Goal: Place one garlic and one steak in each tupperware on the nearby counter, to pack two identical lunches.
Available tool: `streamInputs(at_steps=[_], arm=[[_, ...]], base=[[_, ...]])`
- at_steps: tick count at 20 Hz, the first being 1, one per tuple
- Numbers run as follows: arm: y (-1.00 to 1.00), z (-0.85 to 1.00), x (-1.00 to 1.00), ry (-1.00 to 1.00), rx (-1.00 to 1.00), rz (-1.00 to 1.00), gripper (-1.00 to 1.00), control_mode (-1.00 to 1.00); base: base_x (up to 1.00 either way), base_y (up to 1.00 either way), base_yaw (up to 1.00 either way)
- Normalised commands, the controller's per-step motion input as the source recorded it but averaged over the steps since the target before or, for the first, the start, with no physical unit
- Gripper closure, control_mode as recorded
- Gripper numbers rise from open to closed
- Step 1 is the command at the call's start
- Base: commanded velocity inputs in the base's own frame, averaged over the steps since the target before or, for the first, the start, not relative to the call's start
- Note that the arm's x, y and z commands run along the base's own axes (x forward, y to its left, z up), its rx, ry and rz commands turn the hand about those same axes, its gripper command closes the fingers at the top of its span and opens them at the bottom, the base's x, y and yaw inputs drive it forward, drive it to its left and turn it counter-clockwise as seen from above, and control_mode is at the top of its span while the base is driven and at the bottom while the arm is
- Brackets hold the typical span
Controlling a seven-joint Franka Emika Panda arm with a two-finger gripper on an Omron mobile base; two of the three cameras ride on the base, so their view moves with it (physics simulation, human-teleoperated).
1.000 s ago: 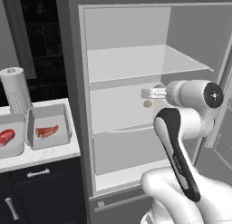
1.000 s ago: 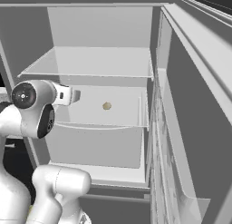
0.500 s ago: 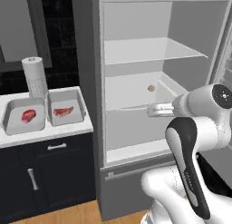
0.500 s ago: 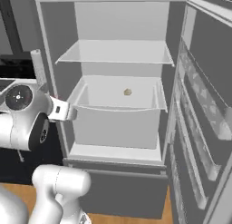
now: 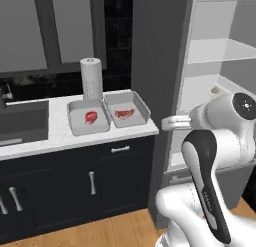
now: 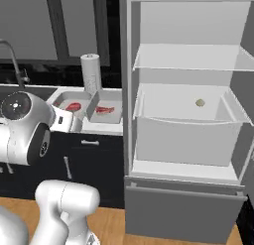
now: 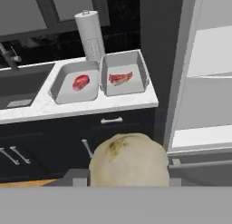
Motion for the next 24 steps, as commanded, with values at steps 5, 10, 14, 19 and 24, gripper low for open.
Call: streamInputs(at_steps=[5, 10, 14, 19, 24], arm=[[0.0, 0.0, 0.0, 0.0, 0.0, 0.0, 1.0, 1.0], [0.0, 0.0, 0.0, 0.0, 0.0, 0.0, 1.0, 1.0], [0.42, -0.63, 0.53, 0.28, -0.08, -0.01, 1.0, -1.0], [0.59, -1.0, 0.29, 0.33, -0.02, 0.0, 1.0, -1.0], [0.26, -0.95, 0.65, 0.24, 0.08, 0.0, 1.0, -1.0]], base=[[1.0, 0.88, -0.16], [1.0, 0.64, -0.08], [0.25, 0.14, -0.02], [0.0, 0.0, 0.0], [0.0, 0.0, 0.0]])
